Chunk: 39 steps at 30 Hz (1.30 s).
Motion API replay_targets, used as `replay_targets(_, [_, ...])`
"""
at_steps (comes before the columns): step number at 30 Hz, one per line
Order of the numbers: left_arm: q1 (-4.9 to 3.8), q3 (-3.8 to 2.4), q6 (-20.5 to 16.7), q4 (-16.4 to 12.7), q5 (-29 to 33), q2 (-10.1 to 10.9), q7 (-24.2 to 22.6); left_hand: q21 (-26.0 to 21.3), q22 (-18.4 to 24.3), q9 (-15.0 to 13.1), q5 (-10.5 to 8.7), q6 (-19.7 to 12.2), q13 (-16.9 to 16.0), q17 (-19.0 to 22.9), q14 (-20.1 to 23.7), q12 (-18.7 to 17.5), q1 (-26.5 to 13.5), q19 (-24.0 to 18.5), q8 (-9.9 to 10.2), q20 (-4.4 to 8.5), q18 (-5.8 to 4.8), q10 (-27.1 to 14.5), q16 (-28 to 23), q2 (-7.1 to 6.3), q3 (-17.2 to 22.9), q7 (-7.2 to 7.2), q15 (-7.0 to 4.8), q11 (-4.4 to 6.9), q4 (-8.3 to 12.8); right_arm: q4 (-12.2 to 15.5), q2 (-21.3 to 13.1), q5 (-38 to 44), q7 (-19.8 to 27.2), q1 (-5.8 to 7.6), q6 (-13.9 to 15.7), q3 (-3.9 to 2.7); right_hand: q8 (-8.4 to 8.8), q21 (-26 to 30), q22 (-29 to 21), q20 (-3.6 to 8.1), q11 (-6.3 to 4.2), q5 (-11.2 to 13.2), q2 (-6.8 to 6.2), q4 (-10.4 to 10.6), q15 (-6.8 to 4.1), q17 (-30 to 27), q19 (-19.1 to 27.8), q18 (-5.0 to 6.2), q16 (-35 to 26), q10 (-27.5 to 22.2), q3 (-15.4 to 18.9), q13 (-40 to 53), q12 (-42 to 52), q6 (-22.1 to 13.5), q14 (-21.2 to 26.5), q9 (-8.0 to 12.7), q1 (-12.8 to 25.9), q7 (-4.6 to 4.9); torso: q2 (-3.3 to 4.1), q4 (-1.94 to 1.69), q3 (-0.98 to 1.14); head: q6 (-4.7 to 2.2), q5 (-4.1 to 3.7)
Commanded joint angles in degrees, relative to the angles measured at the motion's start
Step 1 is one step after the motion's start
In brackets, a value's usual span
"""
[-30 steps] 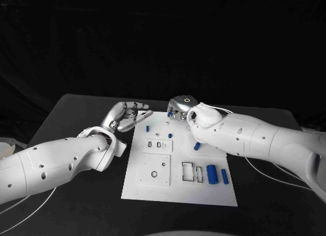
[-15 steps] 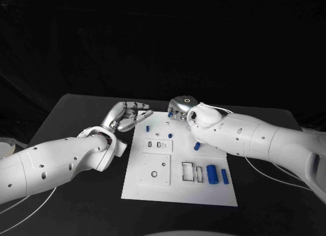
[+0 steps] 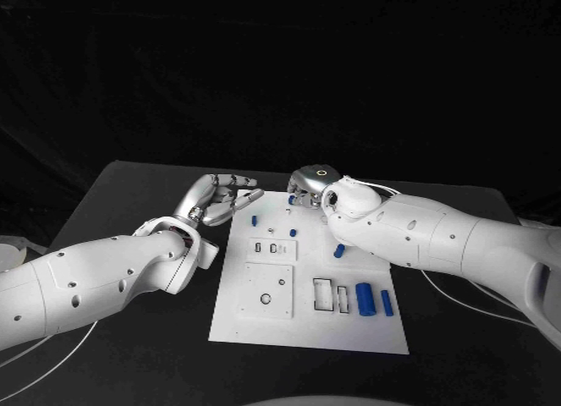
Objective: Assemble the parts on the task board
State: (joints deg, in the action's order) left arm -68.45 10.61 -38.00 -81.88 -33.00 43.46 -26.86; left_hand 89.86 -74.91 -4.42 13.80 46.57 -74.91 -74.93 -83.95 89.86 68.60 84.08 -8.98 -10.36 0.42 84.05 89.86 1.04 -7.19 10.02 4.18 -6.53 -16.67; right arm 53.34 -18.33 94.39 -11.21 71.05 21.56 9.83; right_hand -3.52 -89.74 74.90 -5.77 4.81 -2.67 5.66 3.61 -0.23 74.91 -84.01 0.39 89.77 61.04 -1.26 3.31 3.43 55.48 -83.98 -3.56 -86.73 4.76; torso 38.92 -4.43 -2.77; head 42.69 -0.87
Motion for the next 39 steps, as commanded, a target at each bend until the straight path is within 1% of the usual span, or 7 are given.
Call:
replay_targets(1, [-0.11, -0.05, 0.18, -0.13, -0.20, -0.15, -0.71, 0.14, -15.09, 0.07, -0.18, 0.44, -15.09, -15.07, -6.05, 0.14, 0.23, 5.92, 0.23, -0.32, -0.42, 5.95, 0.14, 0.18, -0.21, -0.01, -0.24, 0.31, -0.01, -0.07, 0.09, 0.68, -0.87, -0.04, -1.58, 0.00, 0.08, -0.26, 15.10, -0.77, 0.67, 0.11, -1.21, 0.32, 0.84, 15.09, -5.99, -0.39, 0.23, -2.23, 0.44, 0.10, -0.10, -4.24, -6.02, 0.11, 0.22, -0.76, 0.00, -0.02, -0.02, -0.05, 0.01])
replay_targets(9, [-0.11, -0.06, 0.13, -0.20, -0.20, -0.04, -0.66, 0.14, -15.09, 0.07, -0.18, 0.44, -15.09, -15.07, -6.05, 0.14, 0.23, 5.92, 0.23, -0.32, -0.42, 5.95, 0.14, 0.18, -0.21, -0.01, -0.24, 0.31, -0.01, 0.59, -0.51, 0.51, -1.50, -0.06, -1.08, 0.00, 0.44, -0.26, 15.10, -1.33, 1.12, -0.02, -2.46, 0.36, 0.98, 15.09, -5.99, -0.39, 0.23, -6.04, 1.08, 0.22, 0.05, -15.71, -6.02, 0.28, 1.07, -2.58, 0.00, 0.02, 0.02, 0.26, 0.20])
replay_targets(21, [-0.09, -0.05, 0.53, 0.82, -0.20, -0.84, -0.85, 0.14, -15.09, 0.08, -0.19, 0.45, -15.09, -15.07, -6.05, 0.14, 0.35, 5.92, 0.30, -0.31, -0.42, 5.95, 0.14, 0.27, -0.32, -0.02, -0.26, 0.33, -0.03, 11.55, -8.43, -8.73, 0.39, 0.72, 7.30, 0.00, -2.89, -0.26, 15.10, -1.18, 0.74, -0.03, -1.53, 1.78, 0.75, 15.09, -5.99, -0.39, 0.23, -1.84, 1.45, 0.86, 1.76, -5.49, -6.02, -1.60, 2.98, 3.47, -0.24, 0.40, 0.11, -0.37, 0.41])
replay_targets(34, [0.00, 0.65, 0.83, 2.79, -0.20, -1.96, -1.14, 0.14, -15.09, 0.08, -0.18, 0.44, -15.09, -15.07, -6.05, 0.14, 0.40, 5.92, 0.32, -0.30, -0.42, 5.95, 0.14, 0.32, -0.33, -0.01, -0.27, 0.33, -0.02, 24.60, -20.65, -18.43, 2.07, 2.72, 10.45, 0.04, -1.59, -0.26, 15.10, -0.41, -1.60, -0.01, -1.41, 4.12, -0.17, 15.09, -5.99, -0.39, 0.23, 5.21, 3.28, 8.80, 13.65, -7.96, -6.02, -1.64, 4.85, 1.85, -0.82, 1.06, 0.41, -0.86, 0.47])
replay_targets(37, [0.03, 0.73, 0.82, 2.95, -0.20, -2.00, -1.10, 0.14, -15.09, 0.08, -0.17, 0.43, -15.09, -15.07, -6.05, 0.14, 0.43, 5.92, 0.34, -0.30, -0.42, 5.95, 0.14, 0.35, -0.33, -0.01, -0.27, 0.33, -0.02, 26.65, -23.05, -22.08, 2.57, 3.09, 11.51, 0.06, -1.73, -0.26, 15.10, 1.47, -2.72, -0.38, -1.42, 4.41, -1.49, 15.09, -5.99, -0.39, 0.23, 1.48, 4.65, 30.22, 38.10, -8.07, -6.02, -2.18, 5.95, 1.17, -0.83, 1.12, 0.40, -1.01, 0.53])
replay_targets(38, [0.04, 0.76, 0.83, 3.05, -0.20, -1.99, -1.07, 0.14, -15.09, 0.09, -0.16, 0.42, -15.09, -15.07, -6.05, 0.14, 0.59, 5.92, 0.37, -0.29, -0.42, 5.95, 0.14, 0.39, -0.33, -0.01, -0.27, 0.34, 0.02, 27.25, -23.96, -23.90, 2.86, 3.22, 11.47, 0.07, -2.01, -0.26, 15.10, 1.38, -5.62, -0.21, -0.47, 5.82, -3.45, 15.09, -5.99, -0.39, 0.23, -4.64, 5.50, 62.01, 67.42, -8.16, -6.02, -2.85, 7.21, 1.50, -0.87, 1.20, 0.43, -1.04, 0.46])
replay_targets(39, [0.06, 0.78, 0.83, 3.11, -0.20, -1.98, -1.07, 0.14, -15.09, 0.09, -0.16, 0.42, -15.09, -15.07, -6.05, 0.14, 0.59, 5.92, 0.37, -0.29, -0.42, 5.95, 0.14, 0.39, -0.33, -0.01, -0.27, 0.34, 0.02, 27.46, -24.40, -24.99, 3.09, 3.28, 11.35, 0.09, -1.96, -0.26, 15.10, 2.15, -4.53, 0.32, -0.39, 5.74, -2.74, 15.09, -5.99, -0.39, 0.23, 3.71, 5.48, 67.57, 72.45, -8.29, -6.02, -2.87, 7.08, 0.92, -0.92, 1.25, 0.39, -1.28, 0.32])
